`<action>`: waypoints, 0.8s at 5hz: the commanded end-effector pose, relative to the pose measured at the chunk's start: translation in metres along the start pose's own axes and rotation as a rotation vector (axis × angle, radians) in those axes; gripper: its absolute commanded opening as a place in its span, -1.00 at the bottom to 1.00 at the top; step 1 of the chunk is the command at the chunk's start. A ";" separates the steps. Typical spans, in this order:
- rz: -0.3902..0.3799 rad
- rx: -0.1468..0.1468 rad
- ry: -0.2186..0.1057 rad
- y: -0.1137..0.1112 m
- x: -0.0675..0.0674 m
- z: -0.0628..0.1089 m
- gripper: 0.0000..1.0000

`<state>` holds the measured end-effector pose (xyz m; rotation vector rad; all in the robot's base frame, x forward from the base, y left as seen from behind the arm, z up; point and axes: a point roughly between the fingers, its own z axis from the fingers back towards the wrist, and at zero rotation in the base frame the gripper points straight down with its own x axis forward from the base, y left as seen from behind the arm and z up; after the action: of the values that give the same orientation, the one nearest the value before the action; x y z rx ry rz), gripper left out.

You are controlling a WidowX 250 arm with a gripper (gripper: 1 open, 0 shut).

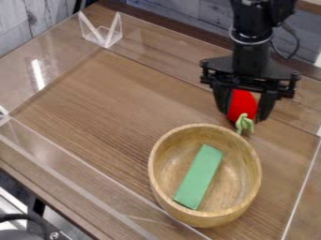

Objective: Put the green block in the brown bowl

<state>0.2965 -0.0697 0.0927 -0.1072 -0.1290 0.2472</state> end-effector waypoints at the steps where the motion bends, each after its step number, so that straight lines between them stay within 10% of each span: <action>1: 0.027 -0.016 -0.057 0.001 0.018 0.015 -1.00; 2: 0.066 -0.013 -0.063 0.003 0.018 0.012 1.00; 4: 0.095 -0.001 -0.058 0.005 0.011 0.005 1.00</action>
<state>0.3000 -0.0605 0.0847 -0.0932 -0.1355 0.3471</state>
